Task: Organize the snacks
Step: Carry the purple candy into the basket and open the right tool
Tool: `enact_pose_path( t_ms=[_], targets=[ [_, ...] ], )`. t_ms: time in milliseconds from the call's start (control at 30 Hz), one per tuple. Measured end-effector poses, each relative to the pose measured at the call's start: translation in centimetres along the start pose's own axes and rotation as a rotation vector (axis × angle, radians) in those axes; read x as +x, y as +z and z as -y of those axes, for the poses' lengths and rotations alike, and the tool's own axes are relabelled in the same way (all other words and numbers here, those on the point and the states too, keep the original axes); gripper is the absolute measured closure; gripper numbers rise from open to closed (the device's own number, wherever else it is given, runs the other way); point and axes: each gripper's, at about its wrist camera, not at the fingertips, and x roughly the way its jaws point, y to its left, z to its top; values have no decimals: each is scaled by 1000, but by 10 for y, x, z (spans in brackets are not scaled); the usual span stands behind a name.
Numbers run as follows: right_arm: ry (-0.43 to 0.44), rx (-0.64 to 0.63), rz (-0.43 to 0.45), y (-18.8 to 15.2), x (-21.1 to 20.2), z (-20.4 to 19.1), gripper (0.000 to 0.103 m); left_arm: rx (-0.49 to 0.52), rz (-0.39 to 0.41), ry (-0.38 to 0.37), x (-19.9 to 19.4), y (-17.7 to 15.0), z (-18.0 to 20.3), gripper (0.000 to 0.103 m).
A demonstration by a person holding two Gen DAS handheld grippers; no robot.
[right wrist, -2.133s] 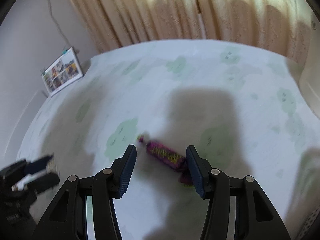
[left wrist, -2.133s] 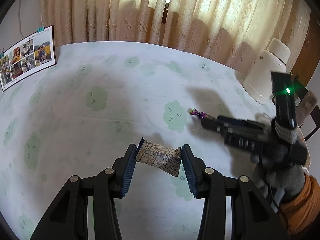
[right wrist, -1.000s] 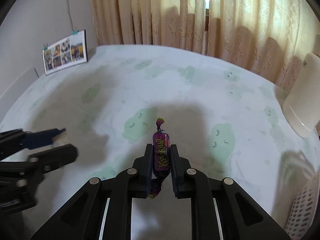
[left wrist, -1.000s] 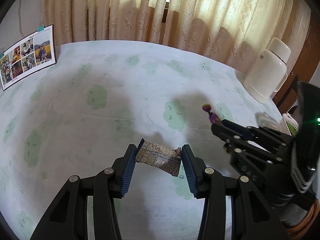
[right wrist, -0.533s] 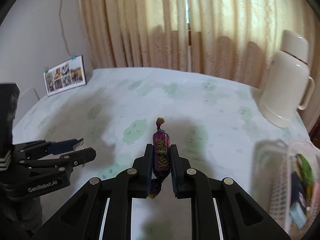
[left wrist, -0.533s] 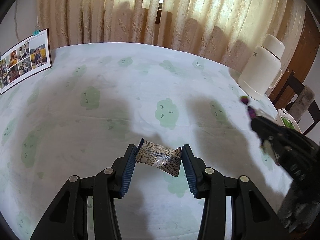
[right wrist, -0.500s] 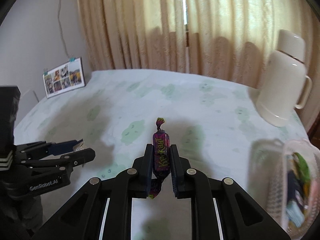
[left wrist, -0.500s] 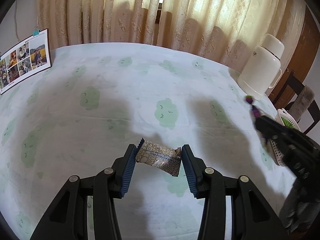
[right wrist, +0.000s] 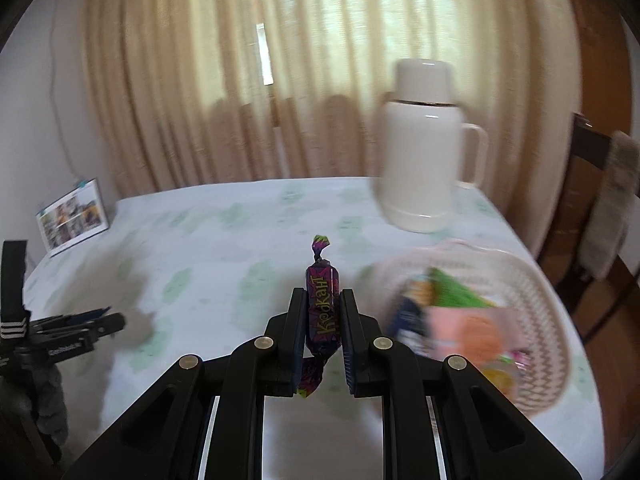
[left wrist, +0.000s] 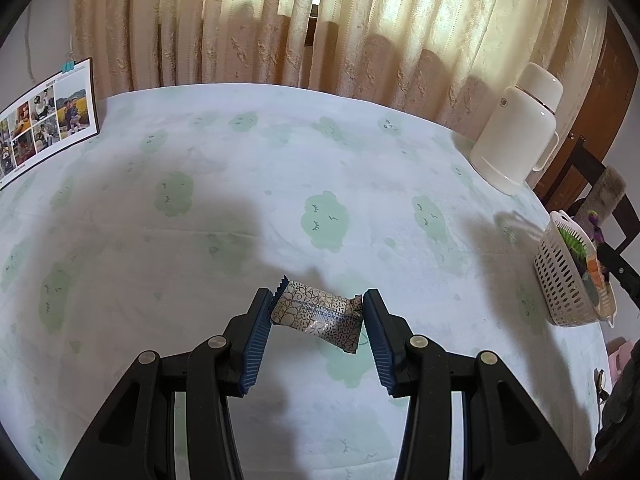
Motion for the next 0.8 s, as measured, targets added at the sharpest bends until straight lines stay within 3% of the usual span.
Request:
enact_pose_path(
  t_ms=[433, 567, 800],
  targets=[
    [-166, 184, 21, -14, -20, 82, 85, 20, -21, 3, 7, -6, 7, 61],
    [-182, 249, 18, -20, -19, 100, 79, 21, -35, -4, 10, -8, 9, 61],
    [-176, 296, 48, -30, -23, 112, 79, 24, -68, -44, 13, -10, 17, 61]
  ],
)
